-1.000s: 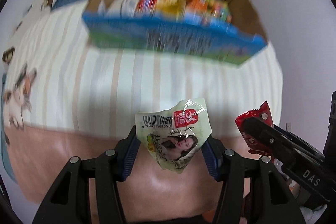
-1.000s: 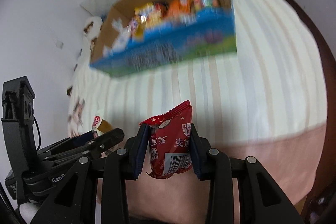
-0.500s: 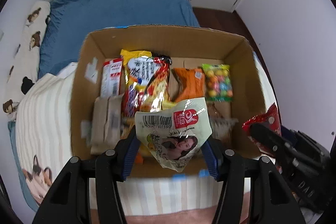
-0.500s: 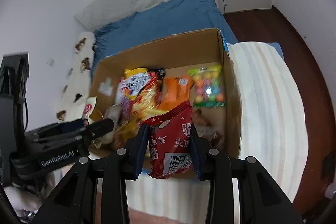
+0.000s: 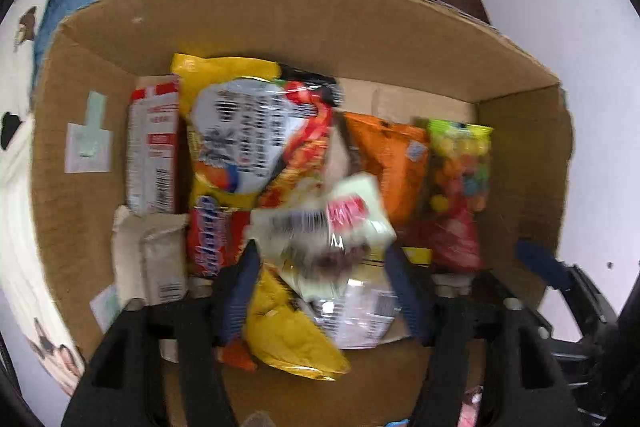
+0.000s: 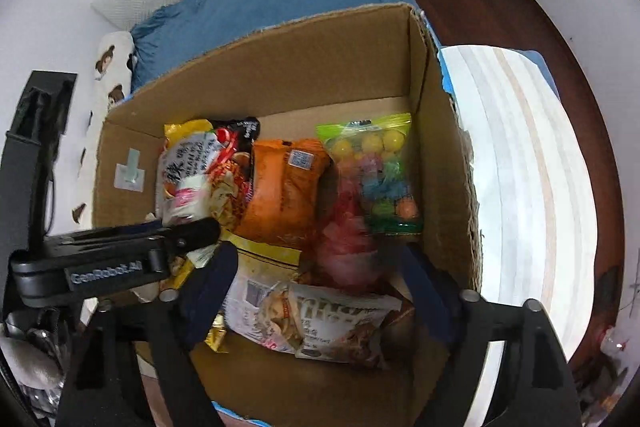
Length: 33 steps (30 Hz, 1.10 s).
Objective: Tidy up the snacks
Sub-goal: 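Carry both packets into the cardboard box and open both tools, then lift both open tools out of the box and back away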
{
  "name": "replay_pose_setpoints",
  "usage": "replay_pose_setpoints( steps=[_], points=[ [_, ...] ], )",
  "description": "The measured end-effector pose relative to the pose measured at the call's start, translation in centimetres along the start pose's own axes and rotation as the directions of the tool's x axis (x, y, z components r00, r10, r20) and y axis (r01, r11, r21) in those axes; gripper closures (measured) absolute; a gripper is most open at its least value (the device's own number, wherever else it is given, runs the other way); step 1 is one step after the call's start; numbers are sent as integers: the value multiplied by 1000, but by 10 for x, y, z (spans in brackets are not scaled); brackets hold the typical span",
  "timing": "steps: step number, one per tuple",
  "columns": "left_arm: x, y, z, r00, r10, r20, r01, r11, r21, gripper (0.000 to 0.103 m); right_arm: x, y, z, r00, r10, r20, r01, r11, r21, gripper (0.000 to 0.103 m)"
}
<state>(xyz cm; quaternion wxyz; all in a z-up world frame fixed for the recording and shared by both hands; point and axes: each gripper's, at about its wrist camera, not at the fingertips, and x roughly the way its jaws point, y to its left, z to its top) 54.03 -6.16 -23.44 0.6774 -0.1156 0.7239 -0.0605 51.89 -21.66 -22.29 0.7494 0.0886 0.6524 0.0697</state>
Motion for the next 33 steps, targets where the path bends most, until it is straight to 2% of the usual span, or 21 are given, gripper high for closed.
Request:
replay_pose_setpoints(
  steps=[5, 13, 16, 22, 25, 28, 33],
  points=[
    [-13, 12, -5, 995, 81, 53, -82, 996, 18, 10, 8, 3, -2, 999, -35, -32, 35, 999, -9, 8],
    [-22, 31, -23, 992, 110, 67, -110, 994, 7, 10, 16, 15, -7, 993, -100, -54, 98, 994, -47, 4],
    [-26, 38, -33, 989, 129, 76, -129, 992, 3, 10, 15, 15, -9, 993, -101, -53, 99, 994, -43, 4],
    [-28, 44, -49, 988, 126, 95, -124, 992, -23, 10, 8, 14, -17, 994, -100, -42, 98, 994, -41, 4],
    [-37, 44, -59, 984, 127, 121, -125, 992, -24, 10, -1, 12, -23, 997, -79, -13, 78, 996, -31, 4],
    [-47, 40, -73, 975, 137, 175, -135, 991, -18, 10, -16, 13, -34, 996, -80, 40, 82, 996, -34, 4],
    [-75, 31, -105, 936, 176, 306, -180, 984, -16, 10, -41, 19, -56, 992, -77, 105, 83, 995, -53, 4]
  ],
)
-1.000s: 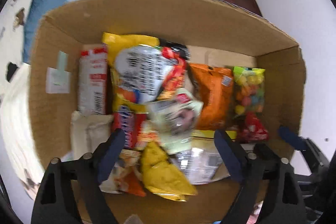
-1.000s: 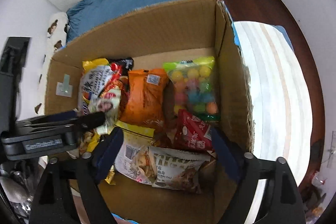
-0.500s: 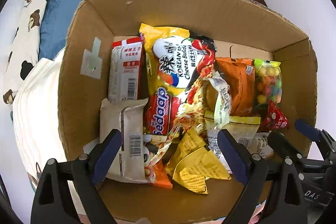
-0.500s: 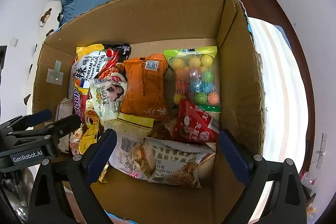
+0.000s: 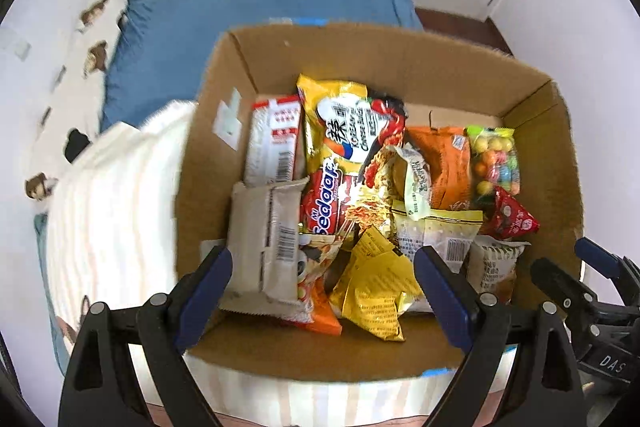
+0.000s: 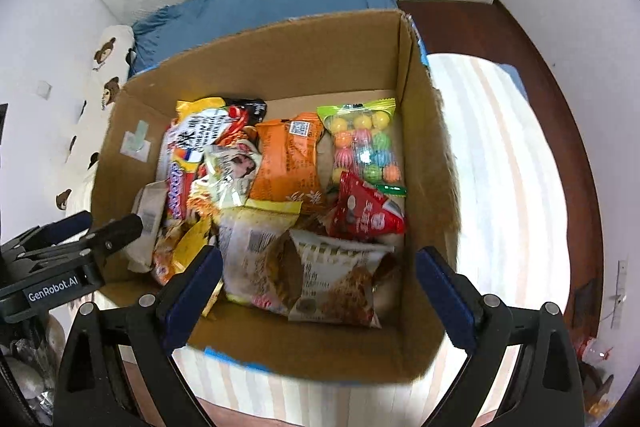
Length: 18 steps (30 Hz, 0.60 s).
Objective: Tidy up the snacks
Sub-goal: 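Lift both open tools out of the box and back away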
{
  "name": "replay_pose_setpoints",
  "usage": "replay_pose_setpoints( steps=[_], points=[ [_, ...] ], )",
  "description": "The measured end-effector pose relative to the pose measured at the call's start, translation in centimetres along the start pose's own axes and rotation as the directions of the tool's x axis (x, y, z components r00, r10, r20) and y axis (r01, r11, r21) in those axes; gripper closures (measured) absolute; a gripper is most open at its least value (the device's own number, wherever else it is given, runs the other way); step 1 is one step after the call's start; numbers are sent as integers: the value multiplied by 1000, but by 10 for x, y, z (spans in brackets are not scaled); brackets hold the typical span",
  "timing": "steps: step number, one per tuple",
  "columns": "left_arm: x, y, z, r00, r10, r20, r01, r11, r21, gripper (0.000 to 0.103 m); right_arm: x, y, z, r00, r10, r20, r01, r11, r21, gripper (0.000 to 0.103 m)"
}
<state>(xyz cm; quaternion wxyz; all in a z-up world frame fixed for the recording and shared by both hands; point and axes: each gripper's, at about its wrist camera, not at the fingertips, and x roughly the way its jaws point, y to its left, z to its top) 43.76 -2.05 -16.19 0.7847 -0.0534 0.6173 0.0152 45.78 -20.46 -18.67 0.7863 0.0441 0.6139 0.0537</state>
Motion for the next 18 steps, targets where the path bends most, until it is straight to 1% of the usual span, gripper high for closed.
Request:
replay_pose_setpoints(
  steps=[4, 5, 8, 10, 13, 18],
  points=[
    [-34, -1, -20, 996, 0, 93, -1, 1000, 11, 10, -26, 6, -20, 998, 5, 61, -4, 1000, -19, 4],
    [-38, -3, -20, 994, 0, 111, -2, 1000, 13, 10, -33, 7, -25, 997, 5, 77, -4, 1000, -23, 4],
    [-63, -6, -38, 983, 14, 184, -19, 1000, 25, 10, -57, 9, -42, 992, 10, 124, -6, 999, -33, 4],
    [-80, -7, -53, 972, 30, 234, -37, 999, 25, 10, -71, 10, -54, 989, 17, 149, -11, 999, -41, 4],
    [-105, -6, -75, 958, 25, 284, -32, 999, 20, 10, -94, 12, -74, 982, 20, 189, -9, 998, -58, 4],
    [-137, -8, -113, 941, 6, 337, -12, 1000, 15, 10, -130, 13, -109, 969, 33, 245, -15, 997, -73, 4]
  ],
)
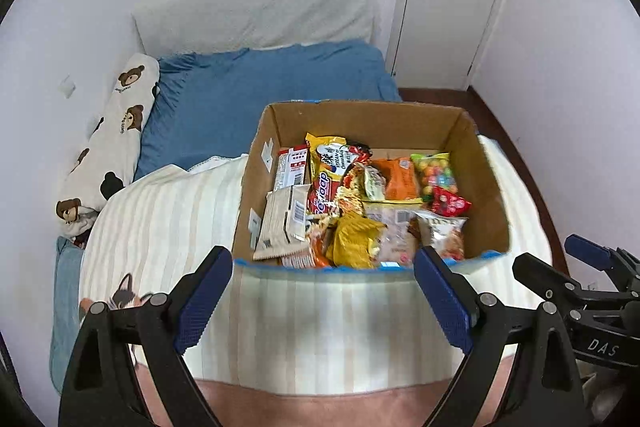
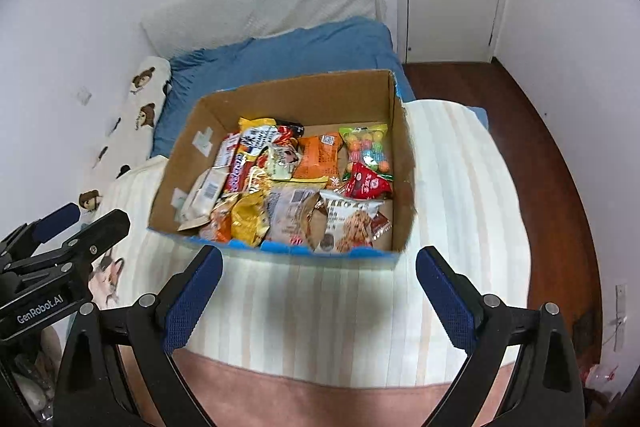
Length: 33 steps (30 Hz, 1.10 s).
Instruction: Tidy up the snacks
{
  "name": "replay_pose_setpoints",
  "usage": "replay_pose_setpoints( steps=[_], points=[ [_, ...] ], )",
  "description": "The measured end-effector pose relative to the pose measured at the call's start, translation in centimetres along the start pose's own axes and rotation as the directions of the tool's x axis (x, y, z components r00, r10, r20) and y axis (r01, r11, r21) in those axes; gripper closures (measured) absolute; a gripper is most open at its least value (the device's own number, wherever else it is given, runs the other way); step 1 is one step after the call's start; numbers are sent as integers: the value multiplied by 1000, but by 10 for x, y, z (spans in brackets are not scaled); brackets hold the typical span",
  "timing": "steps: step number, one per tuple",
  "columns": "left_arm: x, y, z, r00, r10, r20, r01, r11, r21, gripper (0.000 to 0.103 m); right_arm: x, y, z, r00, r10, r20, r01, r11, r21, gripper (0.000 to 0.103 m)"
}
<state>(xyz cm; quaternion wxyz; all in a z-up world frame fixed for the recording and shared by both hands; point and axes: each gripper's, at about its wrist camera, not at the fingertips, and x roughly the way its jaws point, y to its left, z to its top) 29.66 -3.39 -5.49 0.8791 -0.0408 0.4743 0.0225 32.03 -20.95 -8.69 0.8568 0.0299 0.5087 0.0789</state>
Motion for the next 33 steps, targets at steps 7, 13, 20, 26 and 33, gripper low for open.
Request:
replay_pose_setpoints(
  steps=[7, 13, 20, 26, 33],
  points=[
    [-55, -3, -36, 997, 10, 83, -11, 1000, 4, 10, -69, 7, -40, 993, -23, 117, 26, 999, -26, 2],
    [-95, -6, -65, 989, 30, 142, -32, 999, 12, 10, -118, 12, -72, 982, -17, 186, 22, 999, -26, 2],
    [-123, -8, -86, 987, 26, 158, -27, 1000, 5, 10, -156, 18, -102, 976, 1, 217, 6, 999, -35, 1],
    [-144, -9, -101, 981, 37, 191, -38, 999, 0, 0, -179, 23, -116, 966, -18, 257, 32, 998, -50, 0],
    [-149, -6, -109, 981, 36, 193, -34, 999, -18, 0, -190, 29, -118, 961, -20, 277, 41, 997, -68, 0]
  ],
)
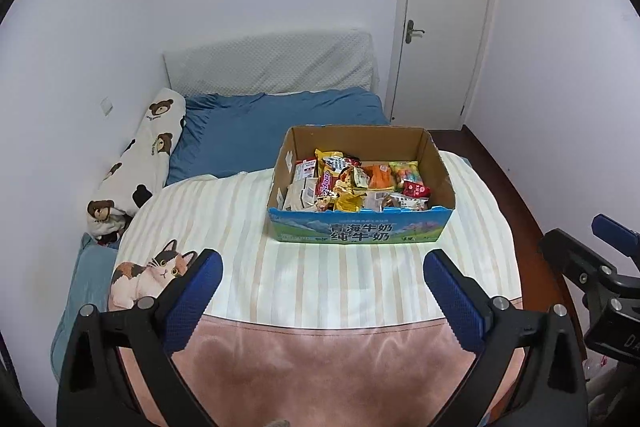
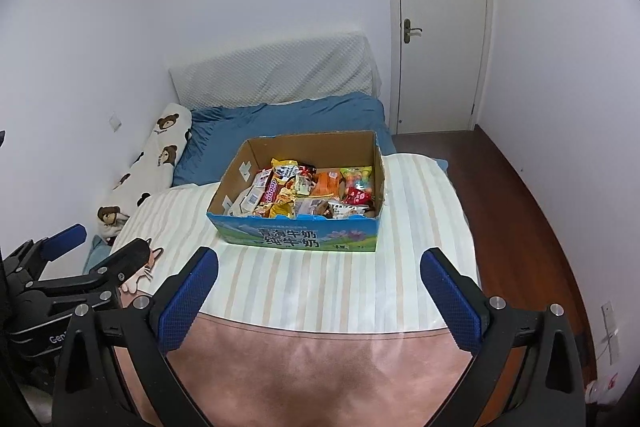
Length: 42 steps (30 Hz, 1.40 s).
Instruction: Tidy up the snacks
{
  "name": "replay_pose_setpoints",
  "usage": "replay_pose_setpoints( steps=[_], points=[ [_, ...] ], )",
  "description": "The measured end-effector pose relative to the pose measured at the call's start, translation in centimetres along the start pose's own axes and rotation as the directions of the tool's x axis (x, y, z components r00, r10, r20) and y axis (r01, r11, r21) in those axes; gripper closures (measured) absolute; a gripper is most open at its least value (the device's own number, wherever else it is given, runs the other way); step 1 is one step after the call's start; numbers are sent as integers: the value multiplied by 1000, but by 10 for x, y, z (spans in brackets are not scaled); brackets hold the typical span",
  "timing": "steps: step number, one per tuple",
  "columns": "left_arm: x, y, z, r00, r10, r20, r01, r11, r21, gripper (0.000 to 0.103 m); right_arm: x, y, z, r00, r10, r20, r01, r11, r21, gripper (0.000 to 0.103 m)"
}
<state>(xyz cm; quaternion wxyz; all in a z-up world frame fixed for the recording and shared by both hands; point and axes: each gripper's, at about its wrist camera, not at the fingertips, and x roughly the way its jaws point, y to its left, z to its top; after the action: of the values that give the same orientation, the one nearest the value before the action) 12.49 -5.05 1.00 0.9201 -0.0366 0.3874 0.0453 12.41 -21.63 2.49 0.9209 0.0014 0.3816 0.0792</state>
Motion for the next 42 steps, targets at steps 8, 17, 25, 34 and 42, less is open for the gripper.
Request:
replay_pose_setpoints(
  steps=[8, 17, 25, 34, 42],
  points=[
    [6, 2, 5, 1000, 8, -9, -8, 1000, -11, 0, 8, -1, 4, 1000, -7, -4, 7, 1000, 9, 0],
    [66, 1, 32, 994, 23, -110, -22, 1000, 4, 0, 61, -19, 27, 998, -14, -62, 18, 998, 61, 0],
    [119, 0, 56, 983, 34, -182, -33, 999, 10, 0, 117, -33, 53, 993, -40, -111, 49, 995, 81, 0],
    [160, 1, 74, 973, 35, -227, -34, 999, 10, 0, 168, -41, 65, 981, -60, -185, 78, 993, 93, 0],
    [187, -5, 73, 957, 24, -291, -19, 1000, 20, 0, 199, -41, 64, 969, -59, -240, 84, 992, 93, 0]
  ],
)
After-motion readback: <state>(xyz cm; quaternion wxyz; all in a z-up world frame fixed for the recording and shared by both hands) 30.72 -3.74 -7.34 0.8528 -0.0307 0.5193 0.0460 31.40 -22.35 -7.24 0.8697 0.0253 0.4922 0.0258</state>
